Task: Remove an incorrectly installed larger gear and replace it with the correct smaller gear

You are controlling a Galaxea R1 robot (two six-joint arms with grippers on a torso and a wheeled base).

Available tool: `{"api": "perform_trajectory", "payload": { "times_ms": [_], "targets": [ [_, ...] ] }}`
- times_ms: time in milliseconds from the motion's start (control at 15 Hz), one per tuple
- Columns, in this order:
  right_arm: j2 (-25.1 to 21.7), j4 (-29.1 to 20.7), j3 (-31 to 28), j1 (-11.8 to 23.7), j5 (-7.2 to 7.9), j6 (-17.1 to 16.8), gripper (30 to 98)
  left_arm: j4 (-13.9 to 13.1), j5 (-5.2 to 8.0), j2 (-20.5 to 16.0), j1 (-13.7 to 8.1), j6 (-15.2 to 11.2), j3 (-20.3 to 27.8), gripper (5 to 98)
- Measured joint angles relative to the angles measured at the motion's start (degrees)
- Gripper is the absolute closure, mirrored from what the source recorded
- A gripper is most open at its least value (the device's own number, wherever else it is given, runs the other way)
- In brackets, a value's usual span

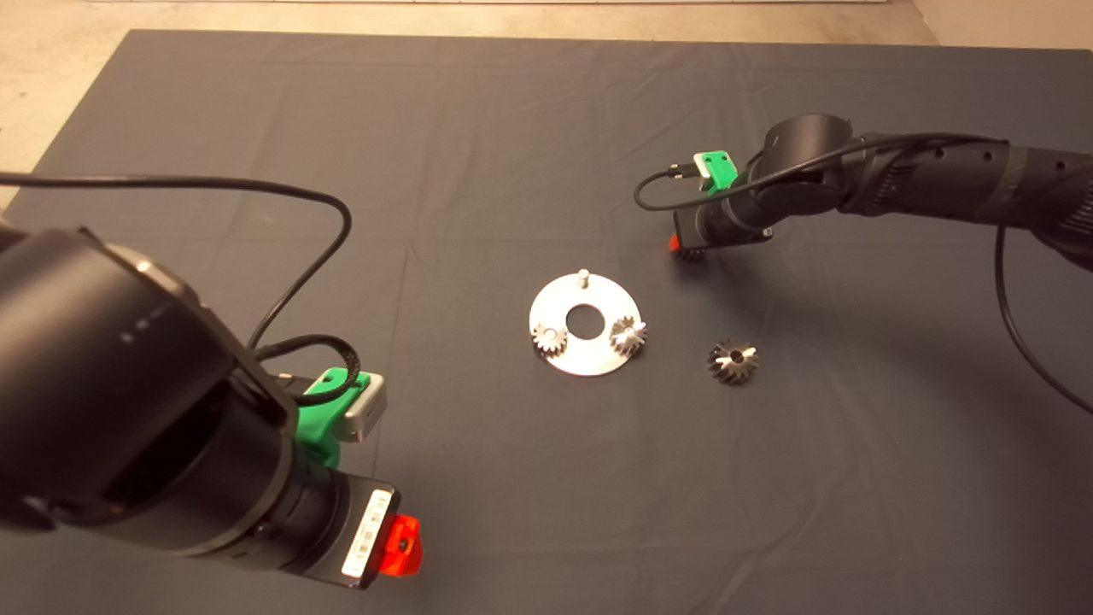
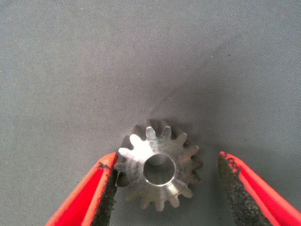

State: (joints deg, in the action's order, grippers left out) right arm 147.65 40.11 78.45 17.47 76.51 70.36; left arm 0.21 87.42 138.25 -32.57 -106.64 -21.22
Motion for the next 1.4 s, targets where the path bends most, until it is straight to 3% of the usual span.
{"api": "perform_trajectory", "payload": {
  "times_ms": [333,1067,1200,1400],
  "targets": [
    [-0.02,0.00,0.00,0.00,-0.02,0.01,77.5,0.00,0.03,0.00,0.02,0.02,0.00,5.4],
    [-0.20,0.05,0.00,-0.01,-0.02,0.07,77.5,0.00,0.03,0.00,0.80,0.01,0.00,5.4],
    [-0.20,0.05,0.00,-0.02,-0.02,0.09,81.8,0.00,0.03,0.00,0.81,0.00,0.00,5.4],
    [-0.18,0.10,0.00,-0.06,-0.07,0.10,82.1,0.00,0.03,0.00,0.85,0.00,0.00,5.4]
  ]
}}
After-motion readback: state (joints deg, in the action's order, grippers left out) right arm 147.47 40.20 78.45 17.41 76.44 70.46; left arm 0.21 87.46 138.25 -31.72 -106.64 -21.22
